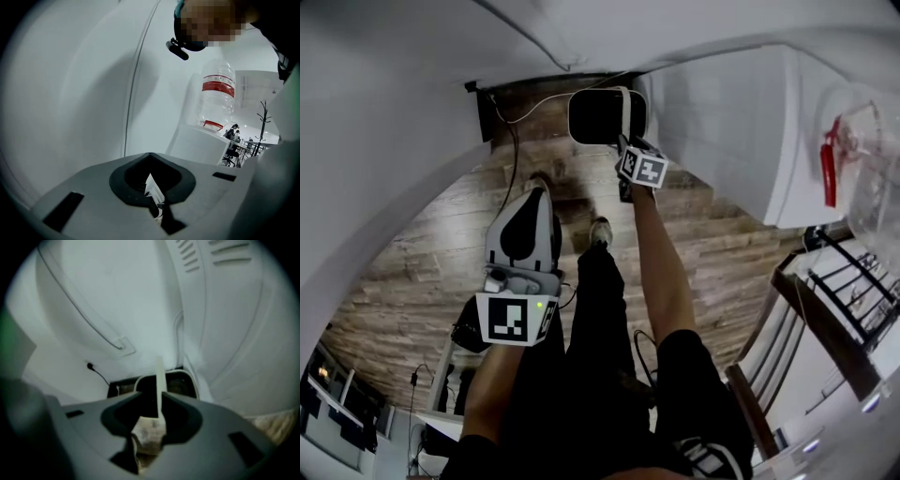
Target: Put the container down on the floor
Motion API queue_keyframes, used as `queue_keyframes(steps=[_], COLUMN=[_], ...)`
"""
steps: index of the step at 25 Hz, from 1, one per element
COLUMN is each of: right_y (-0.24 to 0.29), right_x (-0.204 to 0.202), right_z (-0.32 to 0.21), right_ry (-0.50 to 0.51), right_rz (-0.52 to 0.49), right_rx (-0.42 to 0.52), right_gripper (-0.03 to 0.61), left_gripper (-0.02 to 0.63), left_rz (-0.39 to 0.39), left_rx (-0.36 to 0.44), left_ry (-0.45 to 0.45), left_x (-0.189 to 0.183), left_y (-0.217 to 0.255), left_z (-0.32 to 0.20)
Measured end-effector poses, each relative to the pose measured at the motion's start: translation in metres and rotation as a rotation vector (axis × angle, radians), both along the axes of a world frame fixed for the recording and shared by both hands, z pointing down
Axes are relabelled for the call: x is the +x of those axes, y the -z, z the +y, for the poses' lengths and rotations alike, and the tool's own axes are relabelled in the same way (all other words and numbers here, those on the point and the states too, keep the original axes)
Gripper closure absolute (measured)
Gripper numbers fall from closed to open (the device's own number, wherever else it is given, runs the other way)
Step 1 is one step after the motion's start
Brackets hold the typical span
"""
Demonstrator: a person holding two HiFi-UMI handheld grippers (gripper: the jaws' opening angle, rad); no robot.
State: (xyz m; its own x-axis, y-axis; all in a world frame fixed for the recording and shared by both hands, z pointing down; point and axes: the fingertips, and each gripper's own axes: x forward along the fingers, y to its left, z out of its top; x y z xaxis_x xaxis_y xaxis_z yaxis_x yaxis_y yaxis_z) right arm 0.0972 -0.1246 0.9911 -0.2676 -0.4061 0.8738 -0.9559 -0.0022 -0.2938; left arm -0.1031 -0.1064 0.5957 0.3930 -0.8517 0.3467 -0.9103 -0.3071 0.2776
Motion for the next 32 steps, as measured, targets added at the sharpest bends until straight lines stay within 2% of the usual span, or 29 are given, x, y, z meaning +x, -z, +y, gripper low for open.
queue_keyframes(steps=[6,11,15,23,26,32], right_y=[0.058,0.14,0.21,0.335,0.38,0.467], right_x=[-0.007,0.005,0.016,0.031,0.041,0.056], right_z=[0.035,0.075,0.089,0.128,0.132,0.149], right_ry=[0.013,0.008,0.027,0.102,0.121,0.104], right_rz=[-0.072,-0.113,-0.138,-0.181,-0.184,-0.178], right_rx=[0.012,0.049,0.129,0.233,0.285,0.375], right_gripper=[0.437,0.461,0.48,0.483,0.517,0.522], left_gripper=[0.587,0.588,0.588,0.588,0.588,0.588], left_rz=[-0.01,-0.017,-0.039,-0.048,-0.056,-0.064], left_rx=[0.033,0.041,0.095,0.155,0.176,0.204], left_ry=[0.016,0.032,0.035,0.065,0.072,0.053], left_x=[0.005,0.019,0.036,0.069,0.075,0.074], left_y=[0.04,0.084,0.12,0.197,0.219,0.261], left_z=[0.024,0.056,0.08,0.137,0.147,0.167])
